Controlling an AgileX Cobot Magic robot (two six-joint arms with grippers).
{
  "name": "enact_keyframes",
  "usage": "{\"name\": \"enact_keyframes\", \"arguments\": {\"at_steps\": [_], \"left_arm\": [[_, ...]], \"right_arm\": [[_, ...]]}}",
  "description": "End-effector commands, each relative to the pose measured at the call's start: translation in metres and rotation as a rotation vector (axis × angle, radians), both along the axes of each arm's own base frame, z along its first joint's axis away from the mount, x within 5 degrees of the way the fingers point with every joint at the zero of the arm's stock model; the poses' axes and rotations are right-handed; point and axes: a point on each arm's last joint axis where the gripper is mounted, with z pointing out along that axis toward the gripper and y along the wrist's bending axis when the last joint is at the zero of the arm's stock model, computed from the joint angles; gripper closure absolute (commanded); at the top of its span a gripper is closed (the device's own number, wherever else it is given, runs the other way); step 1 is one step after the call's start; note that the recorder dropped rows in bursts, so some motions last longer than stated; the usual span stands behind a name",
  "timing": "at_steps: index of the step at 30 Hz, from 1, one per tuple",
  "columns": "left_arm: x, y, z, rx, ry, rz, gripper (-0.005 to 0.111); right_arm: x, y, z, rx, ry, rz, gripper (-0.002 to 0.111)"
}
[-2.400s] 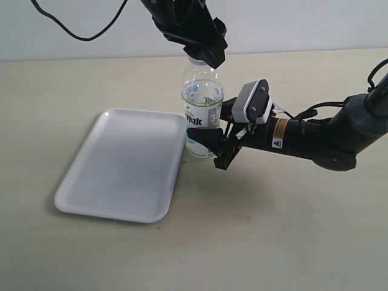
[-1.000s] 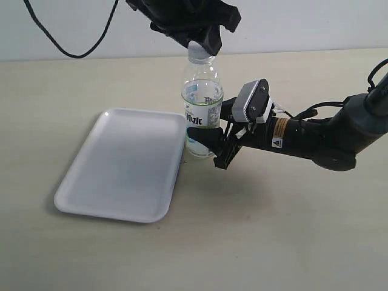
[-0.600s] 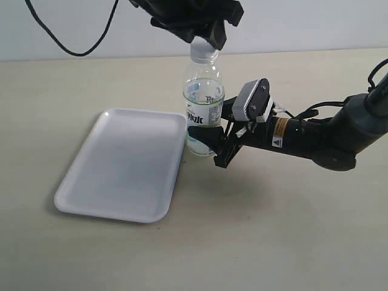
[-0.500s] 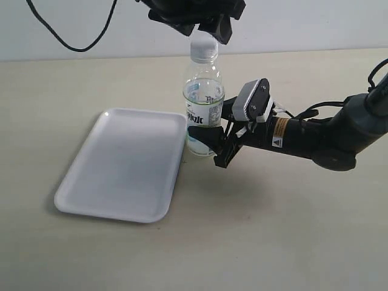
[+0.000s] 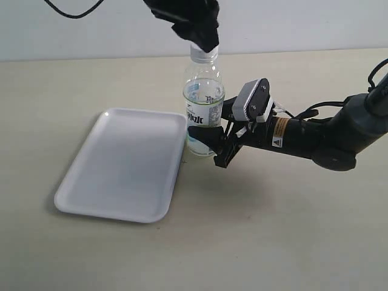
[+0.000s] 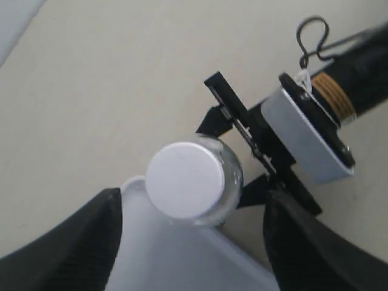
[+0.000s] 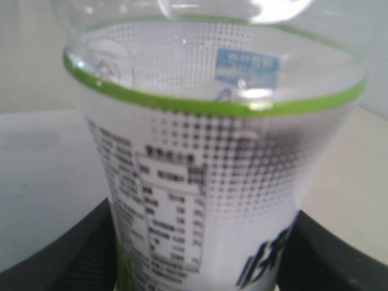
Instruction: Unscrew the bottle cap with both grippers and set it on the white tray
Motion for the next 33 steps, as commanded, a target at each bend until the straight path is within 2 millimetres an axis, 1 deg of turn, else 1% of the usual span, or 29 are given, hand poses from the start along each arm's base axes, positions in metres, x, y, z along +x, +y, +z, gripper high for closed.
{"name": "enact_keyframes", "arguments": {"at_steps": [1,6,8,11,17,23,26,30,33], "left_arm": [[-0.006,0.004,0.007,0.097,-0.089,-0.23,0.042],[-0.005,0.004,0.007,0.169,-0.212,-0.447,0.042],[-0.004,0.004,0.007,0.211,-0.276,-0.564,0.042],[-0.001,0.002,0.009,0.237,-0.368,-0.659,0.042],[0.001,-0.001,0.011,0.213,-0.408,-0.644,0.042],[0.005,-0.004,0.001,0.202,-0.354,-0.593,0.042],[0.006,-0.004,0.002,0.194,-0.36,-0.58,0.042],[0.01,-0.007,0.005,0.144,-0.381,-0.493,0.042],[0.009,-0.006,0.005,0.146,-0.376,-0.495,0.042]], "right_arm": [[0.0,-0.001,-0.006,-0.059,0.024,-0.002,0.107],[0.0,-0.001,-0.006,-0.062,0.027,-0.003,0.107],[0.0,-0.001,-0.006,-0.062,0.027,-0.003,0.107],[0.0,-0.001,-0.006,-0.062,0.027,-0.003,0.107],[0.0,-0.001,-0.006,-0.062,0.027,-0.003,0.107],[0.0,-0.001,-0.006,-0.062,0.027,-0.003,0.107],[0.0,-0.001,-0.006,-0.063,0.025,-0.003,0.107],[0.0,-0.001,-0.006,-0.064,0.024,-0.002,0.107],[-0.001,-0.001,-0.006,-0.104,-0.029,0.016,0.107]]}}
